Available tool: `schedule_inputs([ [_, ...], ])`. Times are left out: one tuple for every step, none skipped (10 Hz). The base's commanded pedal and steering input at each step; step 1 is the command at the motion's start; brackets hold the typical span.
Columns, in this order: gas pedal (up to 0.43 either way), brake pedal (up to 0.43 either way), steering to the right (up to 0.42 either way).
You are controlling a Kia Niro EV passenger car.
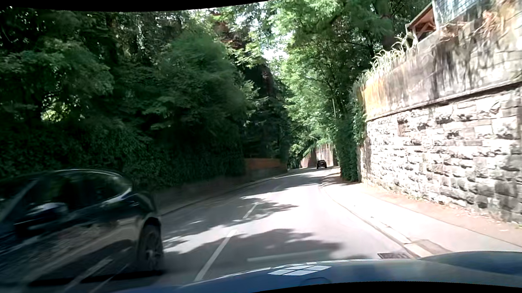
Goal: Follow the waypoints while adhering to traffic rules and regulations
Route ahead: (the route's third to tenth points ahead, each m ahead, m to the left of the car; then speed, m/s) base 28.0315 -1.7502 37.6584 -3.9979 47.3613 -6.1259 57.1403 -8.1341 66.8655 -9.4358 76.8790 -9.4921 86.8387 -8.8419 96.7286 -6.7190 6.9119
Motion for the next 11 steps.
schedule_inputs([
  [0.110,0.000,0.020],
  [0.110,0.000,0.018],
  [0.110,0.000,0.018],
  [0.110,0.000,0.018],
  [0.110,0.000,0.018],
  [0.110,0.000,0.018],
  [0.098,0.000,0.018],
  [0.098,0.000,0.018],
  [0.098,0.000,0.018],
  [0.098,0.000,0.019],
  [0.098,0.000,0.023],
])
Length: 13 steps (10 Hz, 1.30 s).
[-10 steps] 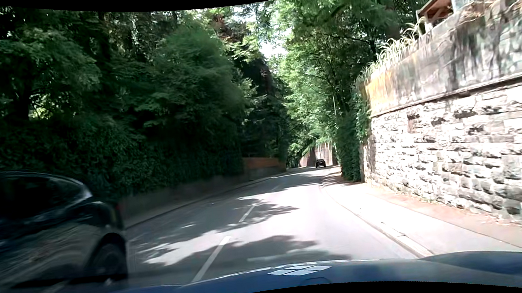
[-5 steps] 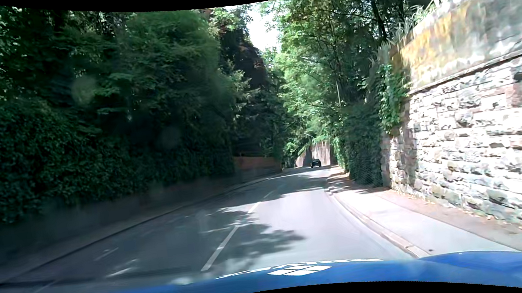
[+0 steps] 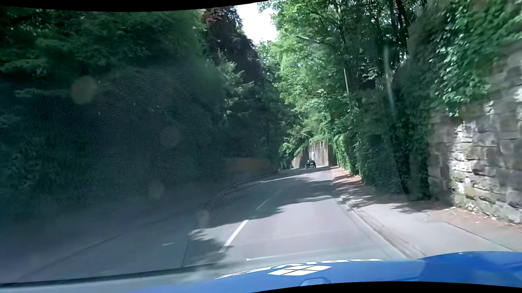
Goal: Follow the waypoints while adhering to traffic rules and regulations
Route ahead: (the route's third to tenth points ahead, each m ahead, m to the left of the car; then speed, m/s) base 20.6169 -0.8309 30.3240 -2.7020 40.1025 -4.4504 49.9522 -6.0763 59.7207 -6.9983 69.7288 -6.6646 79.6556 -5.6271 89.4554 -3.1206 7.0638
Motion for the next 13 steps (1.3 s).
schedule_inputs([
  [0.098,0.000,0.024],
  [0.098,0.000,0.024],
  [0.098,0.000,0.026],
  [0.098,0.000,0.032],
  [0.098,0.000,0.041],
  [0.067,0.000,0.048],
  [0.067,0.000,0.050],
  [0.067,0.000,0.051],
  [0.067,0.000,0.053],
  [0.067,0.000,0.054],
  [0.067,0.000,0.055],
  [0.067,0.000,0.055],
  [0.067,0.000,0.055],
])
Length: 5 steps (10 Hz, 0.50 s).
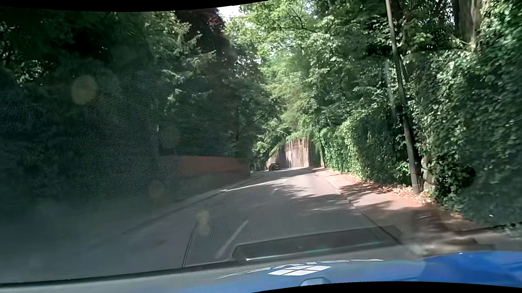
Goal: Follow the waypoints while adhering to traffic rules and regulations
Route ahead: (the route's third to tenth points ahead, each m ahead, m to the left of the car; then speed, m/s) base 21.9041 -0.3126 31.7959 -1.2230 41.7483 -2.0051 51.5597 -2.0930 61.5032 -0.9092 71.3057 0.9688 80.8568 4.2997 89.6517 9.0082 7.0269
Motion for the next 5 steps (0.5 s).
schedule_inputs([
  [0.067,0.000,0.053],
  [0.067,0.000,0.049],
  [0.067,0.000,0.044],
  [0.067,0.000,0.039],
  [0.067,0.000,0.034],
])
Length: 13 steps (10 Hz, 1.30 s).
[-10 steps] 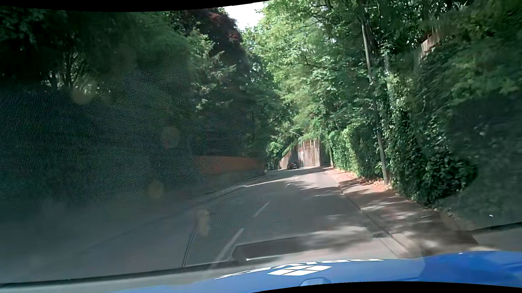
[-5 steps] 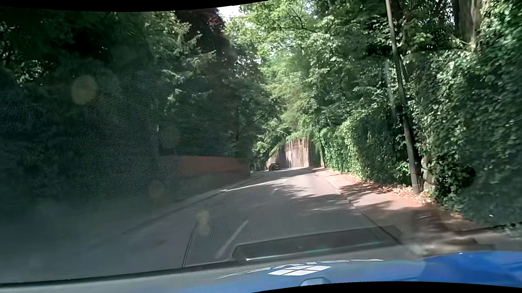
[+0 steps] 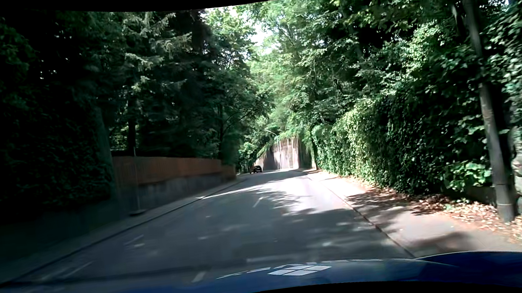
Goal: Follow the waypoints while adhering to traffic rules and regulations
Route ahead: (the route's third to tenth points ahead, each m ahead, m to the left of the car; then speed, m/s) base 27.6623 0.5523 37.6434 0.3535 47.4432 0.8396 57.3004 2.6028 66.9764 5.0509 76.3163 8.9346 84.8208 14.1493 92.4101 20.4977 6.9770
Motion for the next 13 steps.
schedule_inputs([
  [0.067,0.000,0.032],
  [0.067,0.000,0.030],
  [0.079,0.000,0.026],
  [0.079,0.000,0.021],
  [0.079,0.000,0.016],
  [0.079,0.000,0.012],
  [0.079,0.000,0.012],
  [0.079,0.000,0.011],
  [0.079,0.000,0.009],
  [0.079,0.000,0.007],
  [0.079,0.000,0.007],
  [0.079,0.000,0.007],
  [0.079,0.000,0.007],
])
